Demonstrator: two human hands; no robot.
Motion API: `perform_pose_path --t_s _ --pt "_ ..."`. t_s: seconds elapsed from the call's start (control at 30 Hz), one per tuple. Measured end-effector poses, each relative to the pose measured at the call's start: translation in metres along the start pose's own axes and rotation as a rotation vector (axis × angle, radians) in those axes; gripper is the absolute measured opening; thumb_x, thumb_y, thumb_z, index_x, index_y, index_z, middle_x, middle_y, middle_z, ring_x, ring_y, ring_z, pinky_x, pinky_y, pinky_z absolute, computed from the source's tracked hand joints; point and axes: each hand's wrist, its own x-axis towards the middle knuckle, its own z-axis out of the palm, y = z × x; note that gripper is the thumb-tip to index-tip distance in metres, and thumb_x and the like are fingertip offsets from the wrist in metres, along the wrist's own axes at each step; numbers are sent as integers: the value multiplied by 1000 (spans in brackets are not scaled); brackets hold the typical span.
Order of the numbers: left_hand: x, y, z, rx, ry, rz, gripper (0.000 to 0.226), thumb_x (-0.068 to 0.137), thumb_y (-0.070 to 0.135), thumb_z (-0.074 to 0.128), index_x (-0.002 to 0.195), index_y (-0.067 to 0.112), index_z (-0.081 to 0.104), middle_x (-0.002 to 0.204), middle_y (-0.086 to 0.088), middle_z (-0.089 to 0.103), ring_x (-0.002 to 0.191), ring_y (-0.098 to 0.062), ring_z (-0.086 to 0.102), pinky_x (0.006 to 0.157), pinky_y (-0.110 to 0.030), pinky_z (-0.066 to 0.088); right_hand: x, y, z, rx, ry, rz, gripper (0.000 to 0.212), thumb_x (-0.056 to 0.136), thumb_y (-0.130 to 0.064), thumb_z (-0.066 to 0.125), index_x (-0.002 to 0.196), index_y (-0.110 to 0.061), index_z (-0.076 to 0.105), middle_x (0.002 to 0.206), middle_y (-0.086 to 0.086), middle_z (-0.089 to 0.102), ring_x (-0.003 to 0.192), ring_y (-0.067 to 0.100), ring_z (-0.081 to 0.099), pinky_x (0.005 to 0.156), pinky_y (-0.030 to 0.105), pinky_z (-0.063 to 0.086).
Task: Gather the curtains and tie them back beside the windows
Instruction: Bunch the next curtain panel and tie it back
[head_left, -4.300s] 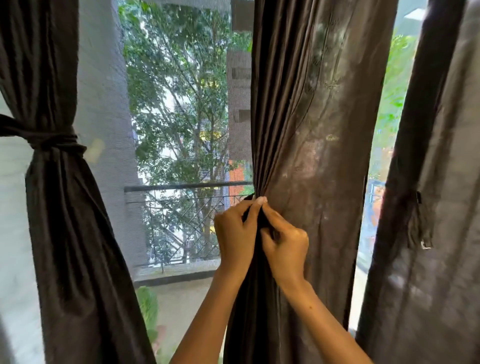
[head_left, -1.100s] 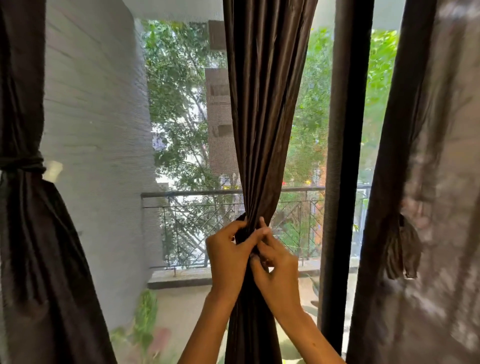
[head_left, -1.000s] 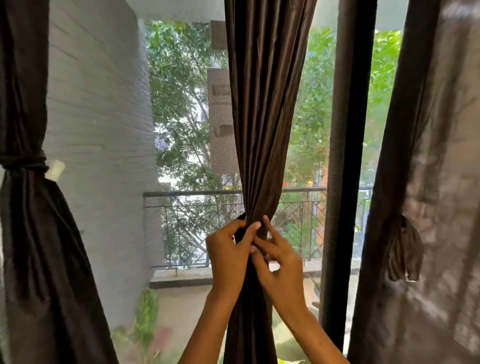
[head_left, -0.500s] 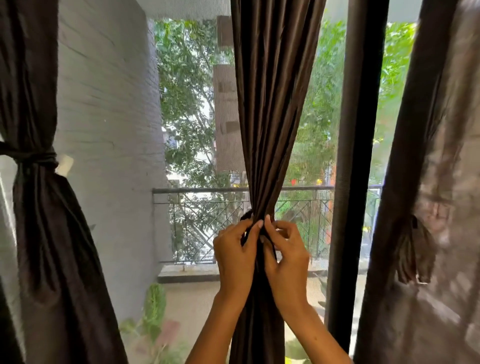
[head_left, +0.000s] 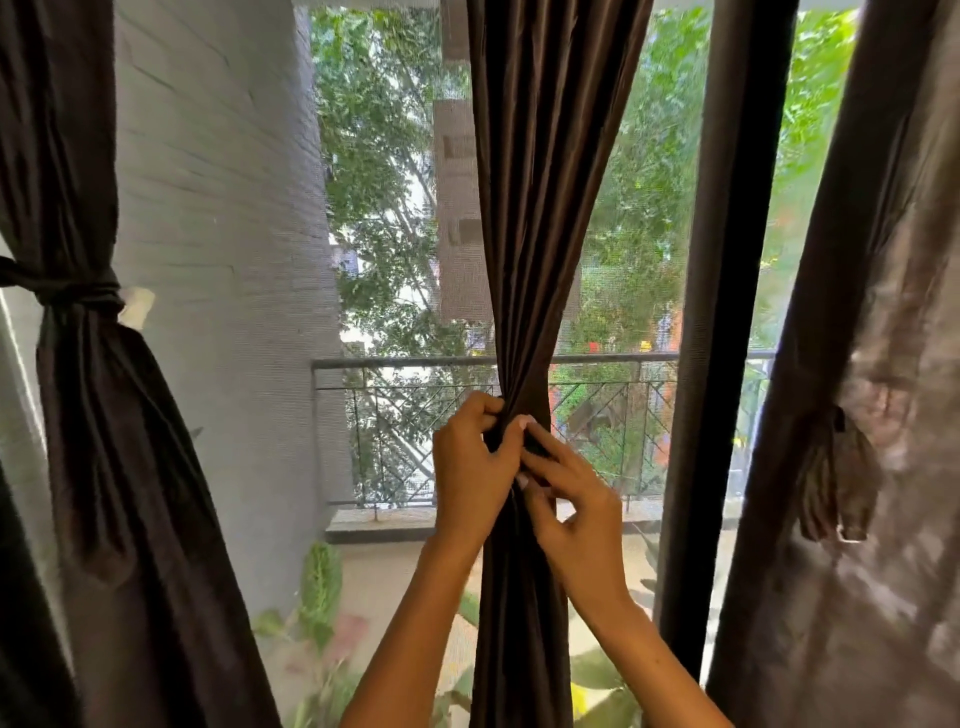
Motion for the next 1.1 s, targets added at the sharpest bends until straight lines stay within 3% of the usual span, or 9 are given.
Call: perform_pose_path --t_s 0.17,0.27,0.37,0.5,0.67,0.77,0.83,0.93,1.1 --pt "15 -5 -10 -195 -241 -126 14 84 4 67 78 6 54 63 3 62 62 -5 60 62 -24 47 14 -10 -15 62 135 104 22 89 -11 65 106 -22 59 106 -12 66 86 6 63 61 18 49" --pt "20 -5 -14 -287 -357 -133 31 83 17 69 91 -8 53 80 -29 62 73 -25 61 72 -44 48 14 -7 -14 -141 103 -27 20 89 -7 63 105 -18 68 105 -7 61 88 2 60 63 11 45" --pt "16 -2 -14 -299 -383 -122 32 82 19 67 95 -8 53 87 -32 62 79 -41 61 79 -59 47 11 -3 -15 -192 96 -86 17 87 -8 62 99 -16 72 103 -5 59 93 7 60 65 18 48" --pt "13 -3 -15 -298 -406 -108 22 87 7 65 97 -9 53 95 -27 65 91 -31 66 86 -45 51 17 -3 -27 -76 278 65 17 95 -13 57 109 -21 60 106 -8 61 96 13 59 74 34 51" --pt "13 -2 -19 -285 -412 -75 12 87 4 64 91 -4 56 92 -21 67 90 -27 66 83 -38 52 35 3 -40 -52 -24 142 35 97 -13 53 123 -37 51 116 -13 63 110 -1 56 88 17 44" --pt "10 -2 -14 -137 -292 10 17 83 9 69 77 14 54 73 1 64 75 -8 62 72 -25 49 34 0 -40 -215 52 -4 29 92 -17 60 107 -42 60 101 -25 62 100 -3 54 86 12 39" --pt "0 2 -6 11 -106 67 22 82 10 69 74 20 52 65 13 57 65 4 55 62 -17 43 26 -1 -30 -302 108 -78 20 89 -27 60 107 -30 68 98 -19 64 96 2 53 85 14 39" --pt "-20 9 6 250 87 122 4 87 17 60 89 18 63 79 2 64 75 -16 59 66 -34 48 15 2 -13 -381 156 -142 26 87 -19 60 110 -17 71 106 -9 64 100 8 51 89 18 39" --pt "-40 18 13 371 151 164 36 94 34 39 106 14 66 85 -4 65 78 -24 58 71 -36 44 0 -3 -4 -193 118 -60 40 83 -6 60 116 -27 66 110 -27 61 104 -10 50 84 3 37"
